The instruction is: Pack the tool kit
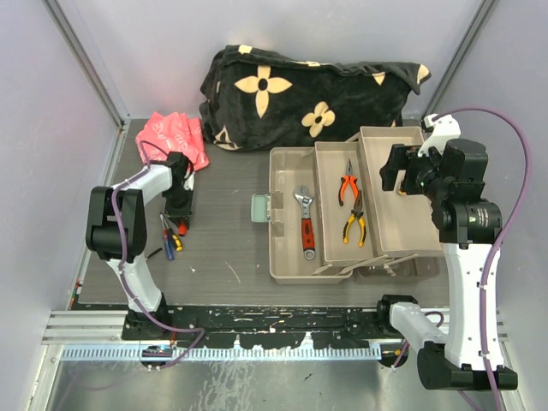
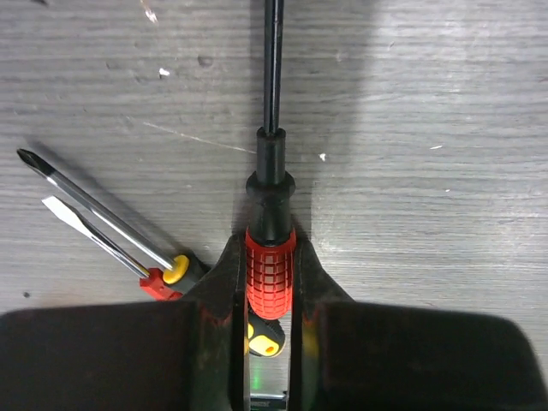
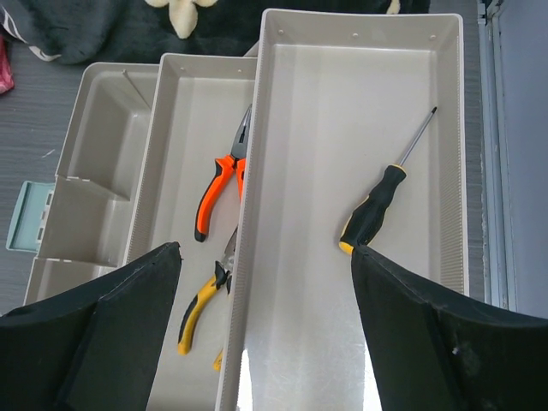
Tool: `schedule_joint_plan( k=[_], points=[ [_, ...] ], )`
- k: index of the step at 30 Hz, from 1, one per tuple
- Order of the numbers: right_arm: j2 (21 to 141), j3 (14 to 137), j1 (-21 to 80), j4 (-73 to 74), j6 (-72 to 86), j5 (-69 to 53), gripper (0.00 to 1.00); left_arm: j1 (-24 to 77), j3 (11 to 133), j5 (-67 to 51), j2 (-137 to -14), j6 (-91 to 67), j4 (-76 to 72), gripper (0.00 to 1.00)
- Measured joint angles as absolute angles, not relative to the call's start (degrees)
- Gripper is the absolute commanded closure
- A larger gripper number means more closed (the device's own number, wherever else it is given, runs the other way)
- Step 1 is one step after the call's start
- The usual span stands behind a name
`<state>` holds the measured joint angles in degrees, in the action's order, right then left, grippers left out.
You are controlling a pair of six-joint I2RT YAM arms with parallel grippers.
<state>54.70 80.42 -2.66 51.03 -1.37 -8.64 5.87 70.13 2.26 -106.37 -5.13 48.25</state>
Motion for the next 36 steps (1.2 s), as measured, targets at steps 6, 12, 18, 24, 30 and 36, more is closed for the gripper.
schedule_joint_plan(
  k=[6, 12, 18, 24, 30, 36],
  points=[
    [54.6, 80.3, -2.3, 50.7, -1.2, -10.9, 0.14, 5.8, 71.7, -0.3, -104.9, -5.2, 47.9, 1.0],
    [54.4, 77.6, -2.3, 46.8, 1.8, -22.4, 0.15, 5.8, 74.8, -17.0, -89.6, -8.1, 43.5, 1.0],
    [54.4, 72.8, -1.7, 36.1, 10.8, -36.9, 0.16, 9.7, 82.0, -33.5, -77.8, -12.3, 34.9, 1.0],
    [54.4, 69.9, 4.3, 23.7, 20.9, -42.9, 0.17, 17.5, 83.5, -41.7, -78.5, -13.2, 33.5, 1.0],
    [57.7, 69.6, 17.7, 13.9, 25.7, -40.3, 0.17, 18.5, 82.5, -45.9, -79.4, -14.1, 34.2, 1.0],
    [68.2, 70.2, 30.3, 9.7, 25.6, -31.9, 0.17, 19.3, 82.5, -48.1, -78.5, -14.1, 34.6, 1.0]
  ],
)
